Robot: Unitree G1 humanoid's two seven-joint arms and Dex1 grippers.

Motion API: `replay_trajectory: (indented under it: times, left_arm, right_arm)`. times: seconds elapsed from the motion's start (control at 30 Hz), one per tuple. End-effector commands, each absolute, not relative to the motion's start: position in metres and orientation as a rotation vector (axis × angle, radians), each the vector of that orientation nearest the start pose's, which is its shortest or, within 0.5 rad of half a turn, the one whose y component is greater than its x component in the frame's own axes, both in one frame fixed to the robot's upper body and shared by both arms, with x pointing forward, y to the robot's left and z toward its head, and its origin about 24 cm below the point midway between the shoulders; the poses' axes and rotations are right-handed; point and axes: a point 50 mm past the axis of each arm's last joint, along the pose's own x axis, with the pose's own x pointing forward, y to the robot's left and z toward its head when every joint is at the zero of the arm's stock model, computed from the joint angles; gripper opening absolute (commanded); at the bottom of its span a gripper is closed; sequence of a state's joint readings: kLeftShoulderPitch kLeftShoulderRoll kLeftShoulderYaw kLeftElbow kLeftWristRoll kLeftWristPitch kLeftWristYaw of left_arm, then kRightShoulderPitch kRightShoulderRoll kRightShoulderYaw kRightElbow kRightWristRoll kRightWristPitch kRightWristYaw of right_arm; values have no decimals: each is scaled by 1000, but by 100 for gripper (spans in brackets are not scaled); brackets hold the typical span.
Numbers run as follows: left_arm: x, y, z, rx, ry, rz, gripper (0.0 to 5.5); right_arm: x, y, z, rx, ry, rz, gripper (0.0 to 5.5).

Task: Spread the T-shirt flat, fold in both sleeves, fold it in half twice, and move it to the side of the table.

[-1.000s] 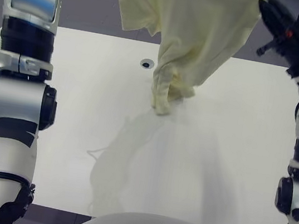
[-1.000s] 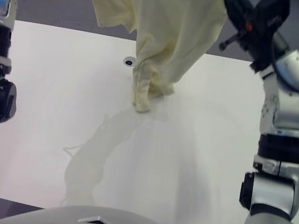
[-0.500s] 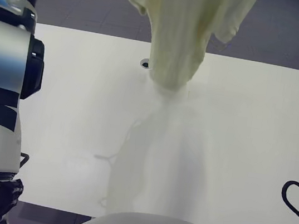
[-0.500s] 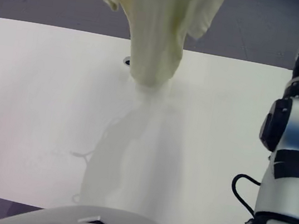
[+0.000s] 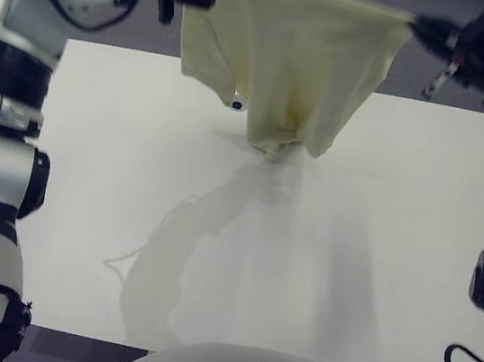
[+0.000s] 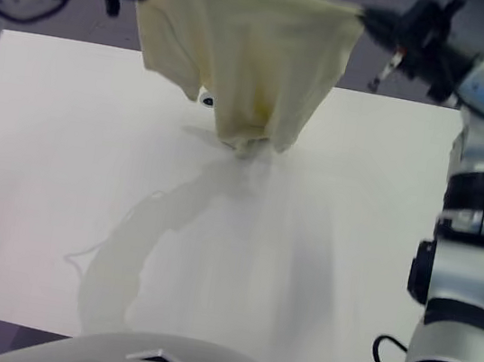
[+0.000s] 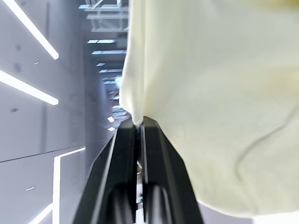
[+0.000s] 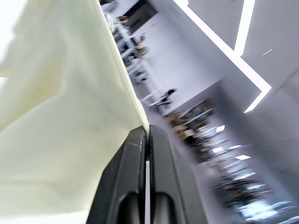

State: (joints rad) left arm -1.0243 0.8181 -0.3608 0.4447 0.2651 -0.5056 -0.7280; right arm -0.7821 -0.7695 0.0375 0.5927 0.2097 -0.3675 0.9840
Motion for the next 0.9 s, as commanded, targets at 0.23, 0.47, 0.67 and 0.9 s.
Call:
replay_trajectory:
  times: [0.23, 0.47, 0.67, 0.9]
  left_arm:
    - [188, 175, 183, 1017, 128, -1446, 1]
    - [295, 187, 247, 1105, -81, -932, 1]
    - [369, 181, 335, 1199, -280, -546, 1]
    - [382, 171, 410, 1423, -492, -100, 1]
  right_arm:
    - [207, -223, 177, -257, 177, 1303, 0]
    - [301, -236, 210, -464, -131, 744, 0]
    - [358, -242, 303, -773, -440, 333, 0]
    - [366, -244, 378, -984, -644, 11, 0]
